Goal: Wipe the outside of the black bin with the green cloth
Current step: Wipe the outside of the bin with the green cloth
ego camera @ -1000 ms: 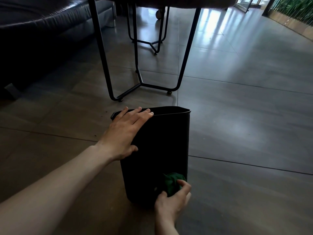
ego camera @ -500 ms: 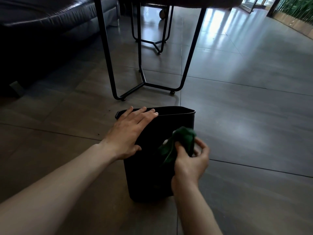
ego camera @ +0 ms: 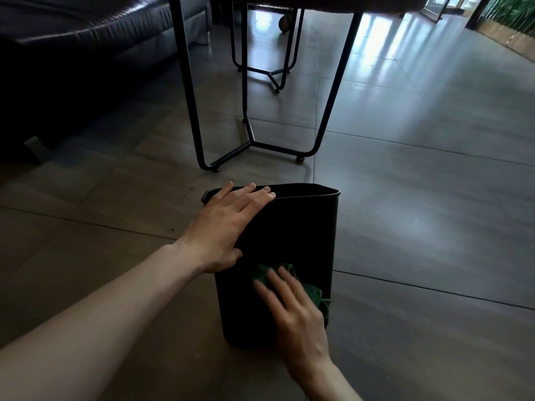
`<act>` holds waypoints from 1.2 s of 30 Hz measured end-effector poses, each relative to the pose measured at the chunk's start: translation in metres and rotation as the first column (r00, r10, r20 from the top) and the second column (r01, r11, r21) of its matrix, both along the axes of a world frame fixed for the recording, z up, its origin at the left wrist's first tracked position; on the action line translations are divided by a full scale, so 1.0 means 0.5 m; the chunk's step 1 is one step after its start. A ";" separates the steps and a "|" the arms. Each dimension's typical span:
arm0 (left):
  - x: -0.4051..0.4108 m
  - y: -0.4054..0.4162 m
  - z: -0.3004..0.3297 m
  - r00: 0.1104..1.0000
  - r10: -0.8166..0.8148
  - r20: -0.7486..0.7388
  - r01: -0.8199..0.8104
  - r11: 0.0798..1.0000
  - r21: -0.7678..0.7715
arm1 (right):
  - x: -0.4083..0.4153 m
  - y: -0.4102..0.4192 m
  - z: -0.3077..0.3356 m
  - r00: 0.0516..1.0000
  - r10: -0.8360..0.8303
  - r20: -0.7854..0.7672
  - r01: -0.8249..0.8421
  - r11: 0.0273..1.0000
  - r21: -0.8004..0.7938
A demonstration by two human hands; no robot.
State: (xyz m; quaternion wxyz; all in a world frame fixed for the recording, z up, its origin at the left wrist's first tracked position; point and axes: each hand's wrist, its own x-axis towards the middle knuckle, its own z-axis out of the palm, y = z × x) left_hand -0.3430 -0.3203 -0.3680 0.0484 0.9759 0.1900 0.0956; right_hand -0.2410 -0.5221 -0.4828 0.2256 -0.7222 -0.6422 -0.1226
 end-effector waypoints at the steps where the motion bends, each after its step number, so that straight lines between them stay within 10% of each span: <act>1: 0.000 -0.001 0.000 1.000 0.000 -0.001 0.000 1.000 -0.002 | 0.006 -0.010 -0.007 0.996 0.060 0.064 -0.056 0.997 -0.058; 13: 0.001 -0.004 0.003 1.000 0.016 0.006 -0.016 1.000 0.000 | 0.060 0.104 0.113 0.959 -0.269 -0.092 0.279 0.953 0.115; 25: -0.007 -0.011 0.002 1.000 -0.009 0.014 0.009 1.000 -0.015 | 0.055 -0.051 -0.035 0.882 0.327 0.339 -0.235 0.929 -0.286; 32: -0.006 -0.015 0.006 1.000 0.006 0.009 -0.005 1.000 -0.008 | 0.131 0.075 0.135 0.960 -0.223 -0.170 0.244 0.963 0.113; 36: -0.005 -0.017 0.010 1.000 0.008 0.008 -0.008 1.000 -0.007 | 0.086 0.096 0.131 0.976 -0.190 -0.107 0.201 0.974 0.106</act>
